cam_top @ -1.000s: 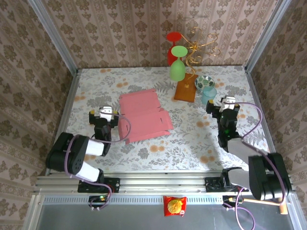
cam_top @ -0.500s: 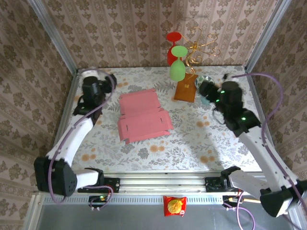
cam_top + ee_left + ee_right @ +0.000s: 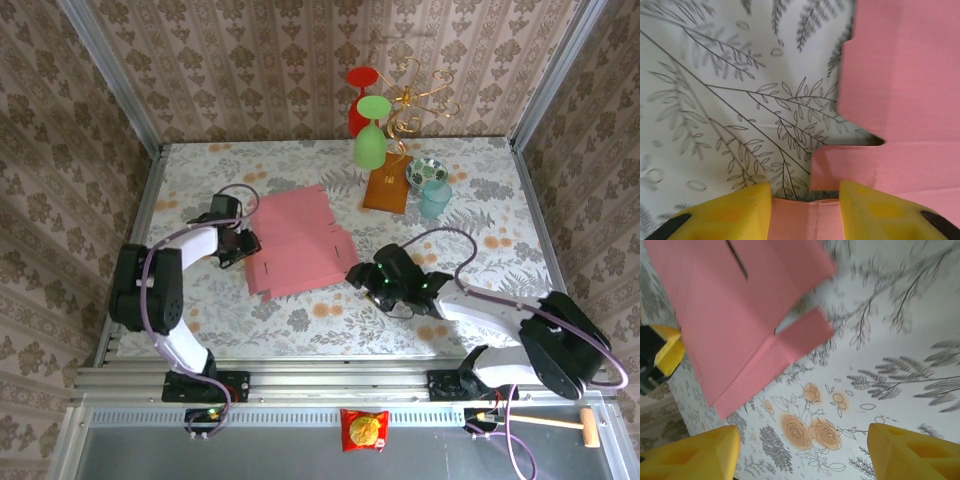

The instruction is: Fold the paper box

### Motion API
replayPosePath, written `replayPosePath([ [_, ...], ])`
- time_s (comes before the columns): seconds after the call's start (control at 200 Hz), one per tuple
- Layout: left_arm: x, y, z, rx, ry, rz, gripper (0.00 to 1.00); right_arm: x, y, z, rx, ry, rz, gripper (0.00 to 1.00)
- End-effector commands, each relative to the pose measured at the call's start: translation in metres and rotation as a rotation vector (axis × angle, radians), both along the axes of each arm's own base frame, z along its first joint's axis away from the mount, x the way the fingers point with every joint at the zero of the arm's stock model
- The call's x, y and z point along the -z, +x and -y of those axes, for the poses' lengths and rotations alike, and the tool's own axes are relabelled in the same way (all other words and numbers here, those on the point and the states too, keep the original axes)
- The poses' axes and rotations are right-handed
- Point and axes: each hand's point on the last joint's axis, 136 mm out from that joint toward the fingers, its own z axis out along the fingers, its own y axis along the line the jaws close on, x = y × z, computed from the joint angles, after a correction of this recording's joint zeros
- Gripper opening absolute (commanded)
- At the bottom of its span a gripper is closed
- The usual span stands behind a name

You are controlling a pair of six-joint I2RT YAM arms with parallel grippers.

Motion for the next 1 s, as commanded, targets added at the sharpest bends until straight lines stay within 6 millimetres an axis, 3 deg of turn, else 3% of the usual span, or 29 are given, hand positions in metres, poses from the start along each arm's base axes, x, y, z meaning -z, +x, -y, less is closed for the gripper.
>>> replayPosePath([
  [0.0,0.013,-0.009,0.017,0.040,-0.037,-0.030,0.40,-0.002,0.014,-0.023,0.070,0.161,0.015,0.69],
  [0.18,0.026,-0.028,0.028,0.029,-0.056,-0.062,0.39,0.009,0.027,-0.037,0.114,0.211,0.041,0.67],
  [0.31,0.032,-0.035,0.031,0.024,-0.069,-0.090,0.37,0.022,0.035,-0.030,0.178,0.212,0.061,0.65],
  [0.575,0.030,-0.038,0.044,0.048,-0.097,-0.102,0.32,0.028,0.059,-0.027,0.260,0.256,0.122,0.55],
  [0.74,0.027,-0.038,0.049,0.066,-0.095,-0.103,0.32,0.025,0.068,-0.029,0.291,0.283,0.145,0.37],
  [0.855,0.003,-0.028,0.049,0.062,-0.092,-0.040,0.33,0.016,0.072,-0.025,0.337,0.302,0.149,0.17],
  [0.935,-0.031,-0.017,0.047,0.047,-0.083,0.056,0.39,0.001,0.074,-0.020,0.371,0.299,0.149,0.01],
  [0.995,-0.062,-0.010,0.044,0.043,-0.060,0.141,0.42,-0.016,0.076,-0.017,0.390,0.286,0.155,0.00],
])
